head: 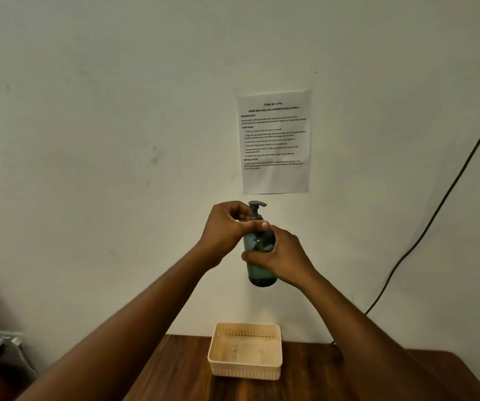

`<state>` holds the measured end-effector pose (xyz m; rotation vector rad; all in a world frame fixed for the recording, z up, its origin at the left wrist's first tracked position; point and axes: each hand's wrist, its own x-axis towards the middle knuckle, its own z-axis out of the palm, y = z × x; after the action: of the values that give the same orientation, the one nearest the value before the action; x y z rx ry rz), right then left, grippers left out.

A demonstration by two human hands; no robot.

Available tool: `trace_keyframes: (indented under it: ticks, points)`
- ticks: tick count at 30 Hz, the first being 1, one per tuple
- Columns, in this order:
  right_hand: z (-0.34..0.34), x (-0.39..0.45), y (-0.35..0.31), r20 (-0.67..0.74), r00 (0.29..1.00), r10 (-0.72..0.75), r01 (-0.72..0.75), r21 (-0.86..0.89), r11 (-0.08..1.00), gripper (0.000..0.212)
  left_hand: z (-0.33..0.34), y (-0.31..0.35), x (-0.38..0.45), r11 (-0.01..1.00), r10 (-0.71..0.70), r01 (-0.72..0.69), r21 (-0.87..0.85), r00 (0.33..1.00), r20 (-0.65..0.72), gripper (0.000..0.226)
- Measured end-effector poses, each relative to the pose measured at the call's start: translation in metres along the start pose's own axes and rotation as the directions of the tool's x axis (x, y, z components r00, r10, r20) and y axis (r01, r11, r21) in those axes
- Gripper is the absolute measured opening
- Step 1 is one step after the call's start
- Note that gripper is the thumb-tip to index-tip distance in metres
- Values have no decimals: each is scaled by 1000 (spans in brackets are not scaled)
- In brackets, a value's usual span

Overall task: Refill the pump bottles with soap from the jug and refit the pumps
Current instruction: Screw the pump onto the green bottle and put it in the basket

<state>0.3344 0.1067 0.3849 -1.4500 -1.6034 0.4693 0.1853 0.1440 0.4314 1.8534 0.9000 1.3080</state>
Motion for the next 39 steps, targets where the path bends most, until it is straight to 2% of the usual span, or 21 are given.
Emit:
trace_keyframes:
  ticks: [3, 6, 8, 10, 13, 15, 18, 22, 24, 26, 31, 34, 36, 39]
  points:
    - [-1, -1, 2, 14, 1000, 8, -9, 42, 999, 61, -5, 3, 2, 999, -25, 22, 27, 993, 118, 16]
    - [-2, -2, 1, 21, 1000, 5, -6, 65, 998, 58, -14, 1, 3, 991, -77, 109, -83, 945, 319, 29]
    - [-2, -2, 0, 15, 1000, 9, -10, 61, 998, 58, -15, 0, 1, 979, -78, 143, -143, 920, 383, 32]
    - [-3, -1, -1, 10, 1000, 9, -10, 57, 998, 58, -10, 1, -3, 976, -77, 138, -169, 943, 324, 31]
    - [-3, 0, -3, 4, 1000, -11, 11, 22, 1000, 64, 1, 0, -5, 984, -57, 64, -164, 997, 44, 31]
    - [-2, 0, -4, -1, 1000, -25, 25, 17, 1000, 68, 6, 1, -4, 990, -45, 43, -132, 999, -14, 28]
    - [-4, 0, -5, 16, 1000, -17, 17, 38, 999, 65, -1, 4, 1, 989, -54, 63, -130, 996, 70, 22]
    - [-9, 0, -7, 63, 998, -26, 20, 106, 994, 54, -15, 3, 5, 952, -30, 117, -284, 956, 292, 27]
    - [-8, -1, -7, 58, 998, -27, 19, 121, 992, 54, -15, 2, 3, 949, -23, 121, -292, 949, 316, 29]
    - [-9, 1, -5, 35, 999, -20, 16, 122, 992, 53, -9, 1, 2, 964, -9, 82, -254, 961, 277, 29]
    - [-7, 2, -4, -3, 1000, -18, 18, 39, 999, 65, -2, 0, -3, 995, -33, 33, -97, 999, -3, 27]
    - [-5, 1, -2, -5, 999, -34, 34, 36, 999, 65, 4, -3, -2, 1000, -27, 27, 12, 999, -22, 23]
    - [-4, 1, -1, -9, 999, -43, 43, 28, 999, 67, 5, -4, -1, 999, -32, 32, 13, 999, -22, 20]
    - [-3, 1, 3, 8, 999, -40, 40, 17, 999, 67, 1, -6, 0, 999, -33, 34, -15, 998, 49, 14]
